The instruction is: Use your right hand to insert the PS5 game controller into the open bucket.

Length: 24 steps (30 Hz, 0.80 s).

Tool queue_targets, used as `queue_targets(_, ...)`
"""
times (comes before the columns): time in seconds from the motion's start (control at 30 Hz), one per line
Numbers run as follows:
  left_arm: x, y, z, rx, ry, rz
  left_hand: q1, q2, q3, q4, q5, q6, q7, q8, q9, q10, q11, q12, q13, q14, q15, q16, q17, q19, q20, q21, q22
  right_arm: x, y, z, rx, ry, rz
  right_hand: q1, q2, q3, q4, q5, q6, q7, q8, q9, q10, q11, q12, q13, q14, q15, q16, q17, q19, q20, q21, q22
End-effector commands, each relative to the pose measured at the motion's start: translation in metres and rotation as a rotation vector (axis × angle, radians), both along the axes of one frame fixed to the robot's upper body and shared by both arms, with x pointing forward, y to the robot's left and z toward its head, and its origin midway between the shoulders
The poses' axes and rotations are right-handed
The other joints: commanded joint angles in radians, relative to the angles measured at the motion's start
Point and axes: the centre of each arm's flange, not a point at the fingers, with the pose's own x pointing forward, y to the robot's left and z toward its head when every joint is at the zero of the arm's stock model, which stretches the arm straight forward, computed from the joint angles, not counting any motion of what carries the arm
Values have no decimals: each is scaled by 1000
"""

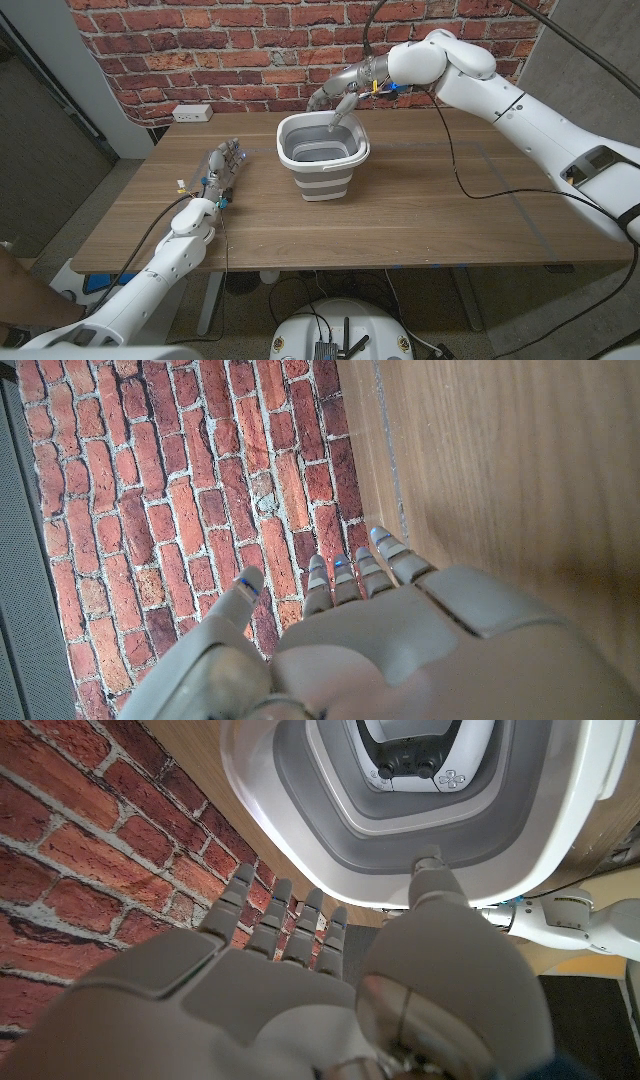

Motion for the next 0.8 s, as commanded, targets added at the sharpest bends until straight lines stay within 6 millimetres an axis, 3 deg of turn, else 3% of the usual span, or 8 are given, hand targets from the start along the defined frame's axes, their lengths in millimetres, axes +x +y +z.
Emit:
queue_targets(0.03, -9, -1, 2, 6, -17, 14, 1, 56, 6, -5, 2, 2, -2, 4, 3, 2, -9, -1, 3, -4, -2, -1, 1, 0, -50, 6, 2, -5, -36, 3, 169, 22, -14, -13, 1, 4, 7, 9, 8, 2, -5, 1, 6, 5, 7, -2, 1, -8, -4, 3, 15, -3, 4, 2)
queue_targets(0.43, -10, -3, 4, 20, -19, 0, 3, 56, 8, -9, 3, 3, -1, 4, 3, 2, -11, 0, 3, -4, -2, -1, 1, 0, -51, 7, 2, -3, -68, -2, 328, 41, -42, -23, 5, 3, 5, 11, 27, 5, -8, 1, 18, 10, 14, -7, 6, -14, -6, 0, 37, -6, 8, 1)
queue_targets(0.8, -11, -8, 7, 28, -33, -3, 6, 57, 9, -12, 3, 5, -2, 5, 3, 4, -10, 0, 3, -3, -2, -2, 0, 1, -51, 7, 2, 4, -96, -13, 460, 82, -49, -34, 13, 2, 6, 14, 32, 7, -15, 1, 14, 10, 14, -12, -4, -9, -15, -4, 51, -26, 9, 1)
